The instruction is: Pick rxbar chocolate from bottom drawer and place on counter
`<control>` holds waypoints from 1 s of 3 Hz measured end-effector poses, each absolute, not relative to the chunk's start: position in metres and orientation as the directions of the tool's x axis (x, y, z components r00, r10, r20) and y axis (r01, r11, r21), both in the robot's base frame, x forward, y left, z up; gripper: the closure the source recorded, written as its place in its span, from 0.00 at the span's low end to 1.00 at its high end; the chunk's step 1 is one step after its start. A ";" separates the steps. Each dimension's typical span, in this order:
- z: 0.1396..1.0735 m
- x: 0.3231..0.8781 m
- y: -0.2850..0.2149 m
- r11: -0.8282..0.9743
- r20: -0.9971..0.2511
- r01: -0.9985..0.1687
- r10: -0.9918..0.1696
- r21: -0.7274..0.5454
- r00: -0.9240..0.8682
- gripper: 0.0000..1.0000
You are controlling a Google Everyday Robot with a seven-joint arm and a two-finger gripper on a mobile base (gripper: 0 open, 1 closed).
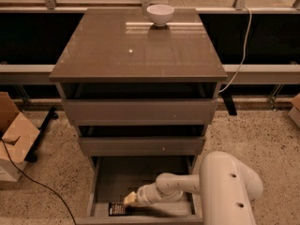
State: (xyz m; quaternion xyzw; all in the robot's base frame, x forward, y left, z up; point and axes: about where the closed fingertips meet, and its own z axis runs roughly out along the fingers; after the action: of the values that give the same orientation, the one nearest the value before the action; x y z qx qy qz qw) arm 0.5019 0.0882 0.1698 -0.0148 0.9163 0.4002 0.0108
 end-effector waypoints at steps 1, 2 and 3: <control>0.168 0.504 0.088 0.677 -0.024 -0.032 -0.022 0.735 -0.999 0.01; 0.159 0.505 0.094 0.679 0.001 -0.028 -0.042 0.734 -0.999 0.00; 0.155 0.504 0.102 0.680 0.018 -0.029 -0.062 0.732 -0.998 0.00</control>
Offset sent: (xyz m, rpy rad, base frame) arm 0.0081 0.0119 -0.0187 -0.0057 0.0548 0.0437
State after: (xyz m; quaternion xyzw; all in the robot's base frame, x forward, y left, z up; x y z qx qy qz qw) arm 0.5035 0.1021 0.1551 -0.0249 0.9164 0.3989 -0.0208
